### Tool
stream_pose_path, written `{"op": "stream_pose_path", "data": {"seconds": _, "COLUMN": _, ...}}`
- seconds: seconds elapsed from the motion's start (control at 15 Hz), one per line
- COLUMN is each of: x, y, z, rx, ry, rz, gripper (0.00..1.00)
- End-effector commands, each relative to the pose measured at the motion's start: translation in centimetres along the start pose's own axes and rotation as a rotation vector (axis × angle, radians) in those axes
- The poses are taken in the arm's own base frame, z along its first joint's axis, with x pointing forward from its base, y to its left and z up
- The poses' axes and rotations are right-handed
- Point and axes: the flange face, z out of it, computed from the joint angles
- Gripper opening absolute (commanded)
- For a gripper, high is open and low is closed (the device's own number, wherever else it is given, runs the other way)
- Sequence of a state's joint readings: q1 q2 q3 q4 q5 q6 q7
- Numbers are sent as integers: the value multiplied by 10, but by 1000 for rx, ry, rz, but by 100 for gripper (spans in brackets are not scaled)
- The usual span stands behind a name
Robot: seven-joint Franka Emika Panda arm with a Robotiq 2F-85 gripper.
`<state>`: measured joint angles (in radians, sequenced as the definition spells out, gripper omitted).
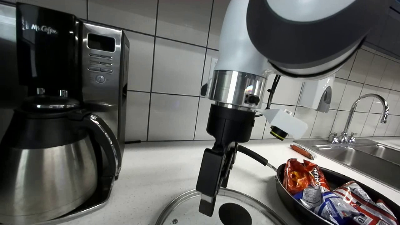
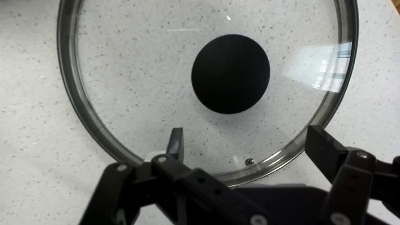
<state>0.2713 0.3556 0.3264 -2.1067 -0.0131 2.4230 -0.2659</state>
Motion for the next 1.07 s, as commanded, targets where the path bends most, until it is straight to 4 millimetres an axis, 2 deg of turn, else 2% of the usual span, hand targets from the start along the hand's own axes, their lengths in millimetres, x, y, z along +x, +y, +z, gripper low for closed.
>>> {"op": "stream_pose_path", "data": {"seconds": 0.0, "x": -12, "y": -6, "z": 7, "rx": 13, "ry": -35, "rz": -8, "gripper": 100}}
{"op": "stream_pose_path", "data": {"seconds": 0.4, "x": -24, "y": 4, "z": 25, "rx": -21, "ry": -90, "rz": 36, "gripper": 100}}
{"op": "stream_pose_path", "data": {"seconds": 0.93, "x": -23, "y": 6, "z": 28, "rx": -22, "ry": -93, "rz": 25, "gripper": 100}}
{"op": "stream_pose_path", "data": {"seconds": 1.0, "x": -23, "y": 7, "z": 28, "rx": -23, "ry": -94, "rz": 24, "gripper": 75}}
